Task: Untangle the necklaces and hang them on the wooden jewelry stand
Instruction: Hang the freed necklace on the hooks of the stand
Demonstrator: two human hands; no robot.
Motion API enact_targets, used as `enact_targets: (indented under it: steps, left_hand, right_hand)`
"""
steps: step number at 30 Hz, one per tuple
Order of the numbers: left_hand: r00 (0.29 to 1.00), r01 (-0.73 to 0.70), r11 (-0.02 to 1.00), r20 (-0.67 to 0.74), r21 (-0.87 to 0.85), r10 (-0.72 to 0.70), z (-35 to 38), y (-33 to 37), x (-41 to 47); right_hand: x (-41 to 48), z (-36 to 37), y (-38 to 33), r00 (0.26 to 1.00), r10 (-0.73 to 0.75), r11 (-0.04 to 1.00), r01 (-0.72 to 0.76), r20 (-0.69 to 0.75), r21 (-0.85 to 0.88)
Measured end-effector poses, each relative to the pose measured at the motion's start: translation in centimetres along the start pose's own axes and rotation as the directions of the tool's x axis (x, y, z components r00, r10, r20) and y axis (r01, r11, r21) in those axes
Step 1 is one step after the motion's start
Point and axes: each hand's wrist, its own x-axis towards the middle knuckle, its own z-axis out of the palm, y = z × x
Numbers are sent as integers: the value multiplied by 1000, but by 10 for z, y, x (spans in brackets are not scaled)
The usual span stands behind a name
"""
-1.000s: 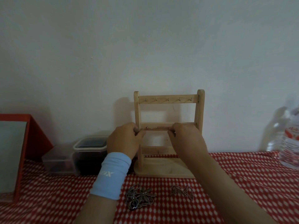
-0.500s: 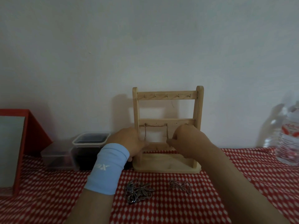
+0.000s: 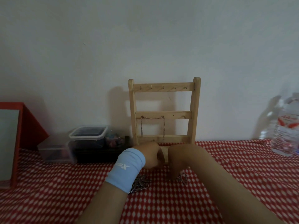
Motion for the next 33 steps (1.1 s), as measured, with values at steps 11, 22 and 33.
enact_targets:
  steps: [11,22,33]
  left_hand:
    - [981,-182,920,-125,-346,148,-25,11,-18]
    - [919,-154,837,-387,-525,-74,-52,1,-33]
    - [844,-532,-212,-491,-820,-219,-65,0,-39]
  right_hand:
    - [-32,-40,28,966,-115,945,179,-233,275]
    - [-41,-43,15,842,-179,589,506,-508,630]
    - [-36,-37,16,850,-283,418,527,-445,740]
